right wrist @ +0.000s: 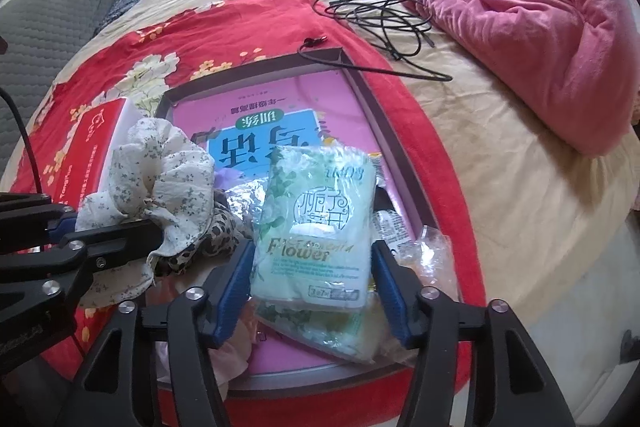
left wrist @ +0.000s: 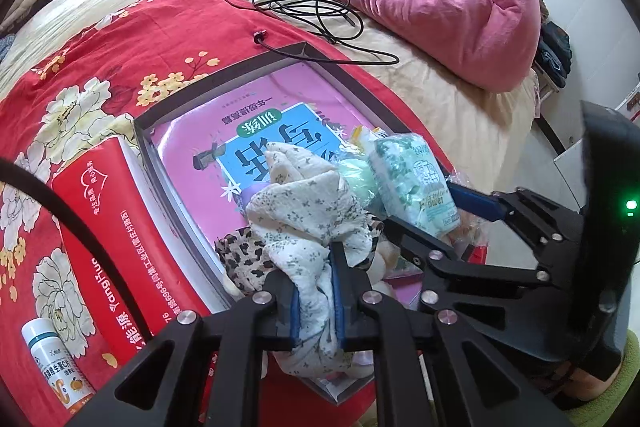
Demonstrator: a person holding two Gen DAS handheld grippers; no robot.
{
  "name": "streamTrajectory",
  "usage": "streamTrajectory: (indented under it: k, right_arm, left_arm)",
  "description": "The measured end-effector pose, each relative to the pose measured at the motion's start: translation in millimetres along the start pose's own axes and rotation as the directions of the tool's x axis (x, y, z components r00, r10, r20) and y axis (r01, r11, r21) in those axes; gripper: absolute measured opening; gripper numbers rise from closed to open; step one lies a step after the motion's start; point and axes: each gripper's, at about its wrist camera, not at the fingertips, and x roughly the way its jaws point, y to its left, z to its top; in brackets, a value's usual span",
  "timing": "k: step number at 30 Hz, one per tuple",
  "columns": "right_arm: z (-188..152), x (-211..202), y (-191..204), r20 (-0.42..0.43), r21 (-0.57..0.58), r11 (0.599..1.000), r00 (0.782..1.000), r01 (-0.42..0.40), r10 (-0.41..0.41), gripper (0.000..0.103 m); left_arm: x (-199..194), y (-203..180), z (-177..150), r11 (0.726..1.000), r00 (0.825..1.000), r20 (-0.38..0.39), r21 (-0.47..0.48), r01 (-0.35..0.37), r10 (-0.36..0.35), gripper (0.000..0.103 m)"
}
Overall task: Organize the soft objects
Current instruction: 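Lower the white scrunchie with the left tool while the right tool lowers the tissue pack onto the book, then open the right tool on the tissue pack while the left tool releases the white scrunchie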
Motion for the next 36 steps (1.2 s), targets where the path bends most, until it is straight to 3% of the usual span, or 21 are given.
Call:
streamTrajectory:
  k: [15,29,36]
  right_arm:
    - [1.0,-30.4,-7.0,0.053,-0.013,0.999,0.998,0.048,-0.047,0.073]
    - [1.1,-46.9,-17.0,0.072,0.013,0.998,0.995,0.067,-0.068,0.073]
    - [2.3,-47.6,-16.2,0.066,0.018,0.997,0.995,0.073,-0.074,0.073]
  left_arm:
    - [1.0,-1.6,0.0,1.0,1.0,0.003,-0.006,-0.01,0.01,0.015]
    - [-6.4,-4.3,2.9,1.0,1.0,0.024,0.001,-0.018,0.018,0.042]
    - [-11.0,-6.0,2.3,1.0,0.999,0.031,0.013,-0.021,0.02,0.044]
